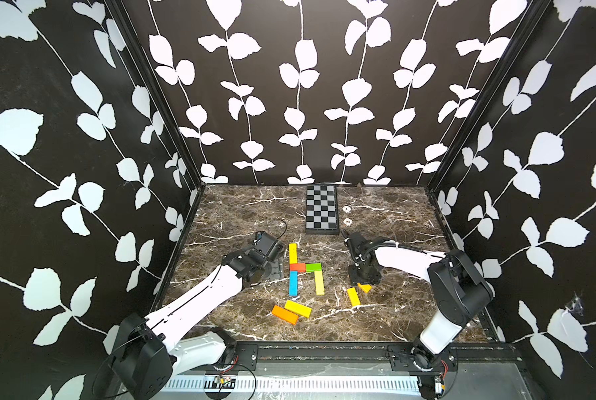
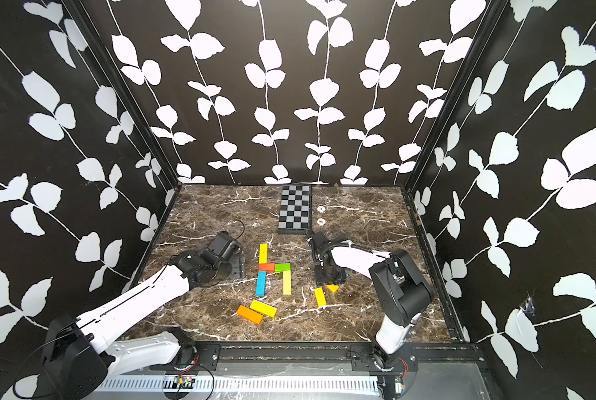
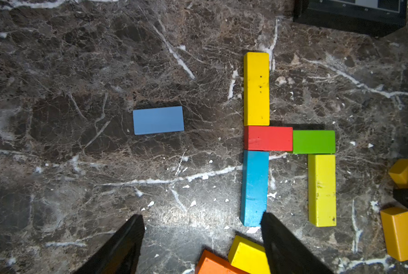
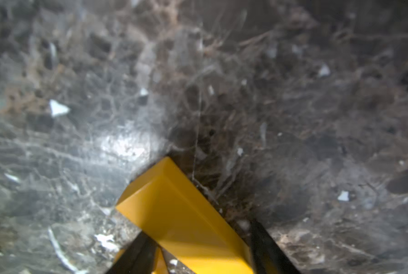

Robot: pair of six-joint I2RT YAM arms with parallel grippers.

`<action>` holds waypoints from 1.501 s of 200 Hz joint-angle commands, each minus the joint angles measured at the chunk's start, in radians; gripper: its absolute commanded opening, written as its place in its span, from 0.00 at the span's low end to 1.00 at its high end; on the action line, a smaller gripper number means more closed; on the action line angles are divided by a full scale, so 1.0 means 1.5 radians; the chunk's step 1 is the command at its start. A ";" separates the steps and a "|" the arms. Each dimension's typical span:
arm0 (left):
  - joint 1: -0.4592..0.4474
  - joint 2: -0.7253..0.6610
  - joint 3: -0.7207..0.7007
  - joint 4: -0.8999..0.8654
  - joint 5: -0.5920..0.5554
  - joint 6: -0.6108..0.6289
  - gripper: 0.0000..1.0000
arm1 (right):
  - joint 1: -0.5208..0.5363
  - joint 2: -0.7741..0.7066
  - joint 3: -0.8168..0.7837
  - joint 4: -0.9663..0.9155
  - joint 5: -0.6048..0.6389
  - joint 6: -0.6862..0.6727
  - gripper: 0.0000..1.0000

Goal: Assemble the letter h with building blocks
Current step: Pick up the building block from the center of the board, then place the building block at the center of the board.

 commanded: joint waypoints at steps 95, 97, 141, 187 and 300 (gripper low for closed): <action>0.007 0.001 0.010 0.010 -0.011 -0.011 0.80 | 0.010 0.175 0.281 -0.017 0.006 0.050 0.17; 0.007 0.000 0.009 0.010 -0.011 -0.011 0.80 | 0.011 0.180 0.287 -0.021 0.007 0.052 0.17; 0.015 -0.005 -0.003 0.009 -0.009 -0.011 0.80 | 0.027 0.251 0.363 -0.049 0.024 0.081 0.17; 0.017 -0.002 -0.010 0.019 0.000 -0.011 0.80 | 0.027 0.279 0.375 -0.068 0.038 0.100 0.33; 0.018 -0.023 -0.009 0.010 -0.003 -0.005 0.80 | 0.070 0.025 0.178 -0.094 0.080 0.095 0.70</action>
